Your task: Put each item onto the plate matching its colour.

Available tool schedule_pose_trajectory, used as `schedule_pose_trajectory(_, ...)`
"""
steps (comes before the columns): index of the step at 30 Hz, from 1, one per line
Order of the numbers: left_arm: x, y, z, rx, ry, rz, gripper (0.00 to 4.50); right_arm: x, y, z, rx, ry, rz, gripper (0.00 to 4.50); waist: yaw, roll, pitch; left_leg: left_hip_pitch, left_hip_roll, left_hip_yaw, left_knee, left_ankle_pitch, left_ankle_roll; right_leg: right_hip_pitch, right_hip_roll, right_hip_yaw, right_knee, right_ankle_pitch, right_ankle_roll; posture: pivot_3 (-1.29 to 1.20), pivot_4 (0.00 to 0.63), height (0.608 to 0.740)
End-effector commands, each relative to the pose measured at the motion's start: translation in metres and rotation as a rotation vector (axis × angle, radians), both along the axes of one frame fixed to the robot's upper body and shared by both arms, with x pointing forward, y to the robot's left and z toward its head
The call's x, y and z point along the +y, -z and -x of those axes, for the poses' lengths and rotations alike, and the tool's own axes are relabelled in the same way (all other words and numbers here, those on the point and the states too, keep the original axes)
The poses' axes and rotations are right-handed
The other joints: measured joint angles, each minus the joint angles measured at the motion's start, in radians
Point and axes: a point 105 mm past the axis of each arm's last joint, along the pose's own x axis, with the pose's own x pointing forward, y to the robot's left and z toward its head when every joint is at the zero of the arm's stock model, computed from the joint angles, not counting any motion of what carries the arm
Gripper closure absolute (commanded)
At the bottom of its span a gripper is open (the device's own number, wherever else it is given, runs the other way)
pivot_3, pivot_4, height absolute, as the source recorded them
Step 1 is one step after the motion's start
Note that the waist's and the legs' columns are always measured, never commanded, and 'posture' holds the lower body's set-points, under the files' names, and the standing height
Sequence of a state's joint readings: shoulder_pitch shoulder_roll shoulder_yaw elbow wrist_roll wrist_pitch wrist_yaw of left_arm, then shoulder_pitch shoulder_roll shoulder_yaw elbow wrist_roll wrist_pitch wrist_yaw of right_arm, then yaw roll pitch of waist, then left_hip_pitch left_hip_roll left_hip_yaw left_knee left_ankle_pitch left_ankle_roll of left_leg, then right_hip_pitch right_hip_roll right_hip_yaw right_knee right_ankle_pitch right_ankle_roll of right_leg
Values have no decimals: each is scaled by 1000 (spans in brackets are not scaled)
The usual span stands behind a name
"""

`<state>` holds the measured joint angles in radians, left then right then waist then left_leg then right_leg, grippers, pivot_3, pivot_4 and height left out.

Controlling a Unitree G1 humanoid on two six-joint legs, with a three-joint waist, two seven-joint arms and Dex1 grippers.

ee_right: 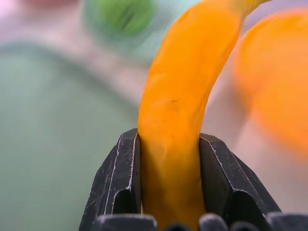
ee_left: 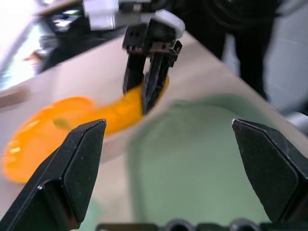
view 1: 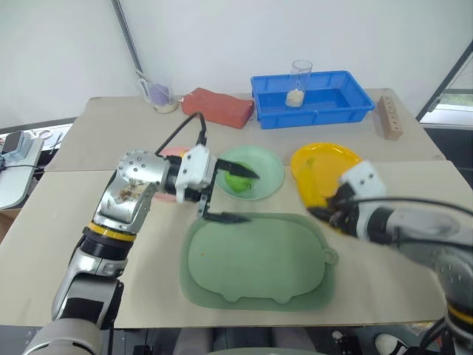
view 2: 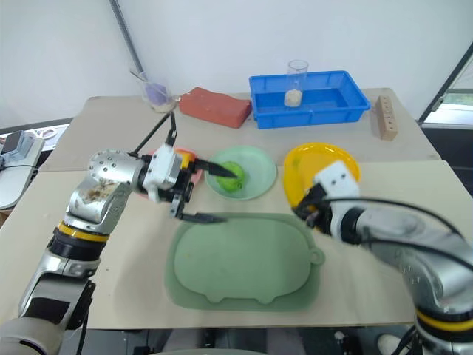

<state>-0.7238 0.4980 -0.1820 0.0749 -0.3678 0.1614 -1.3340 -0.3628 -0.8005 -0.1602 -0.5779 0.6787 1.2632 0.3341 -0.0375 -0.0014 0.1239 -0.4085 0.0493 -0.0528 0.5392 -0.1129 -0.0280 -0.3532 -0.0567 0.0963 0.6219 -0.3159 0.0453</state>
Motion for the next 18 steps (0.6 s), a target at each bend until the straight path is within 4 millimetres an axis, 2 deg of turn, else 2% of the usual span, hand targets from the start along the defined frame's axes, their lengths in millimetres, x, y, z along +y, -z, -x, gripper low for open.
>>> schedule_pose_trajectory(1,-13,-10,-25,25,-136,87,0,-25,-14,-43,-80,74,-11,3260,-1,0,0,0,0,0,1,1,1,1,0,0,0,0,0,0,150,740)
schedule_pose_trajectory(4,-30,1,-30,23,-162,105,0,-35,-3,-72,-50,98,-38,3260,-5,0,0,1,0,0,0,1,1,2,0,1,-1,1,2,0,150,740)
schedule_pose_trajectory(6,-37,4,-32,24,-180,124,0,-39,5,-88,-24,114,-53,3260,-6,1,-1,0,0,0,0,2,3,3,2,2,-1,5,10,0,150,740)
schedule_pose_trajectory(11,-41,5,-37,18,-226,157,0,-50,15,-116,23,153,-98,3260,-8,5,0,-2,0,-2,-2,5,9,1,4,4,3,5,10,0,150,740)
schedule_pose_trajectory(13,-39,6,-37,15,-239,157,0,-53,18,-122,21,151,-92,2218,-6,5,0,-2,0,-2,-2,5,9,1,5,4,3,5,11,0,150,740)
schedule_pose_trajectory(18,-31,10,-35,22,-263,147,0,-53,15,-127,15,130,-105,547,-7,6,-1,-2,0,-2,-1,5,9,2,5,4,3,5,11,0,150,740)
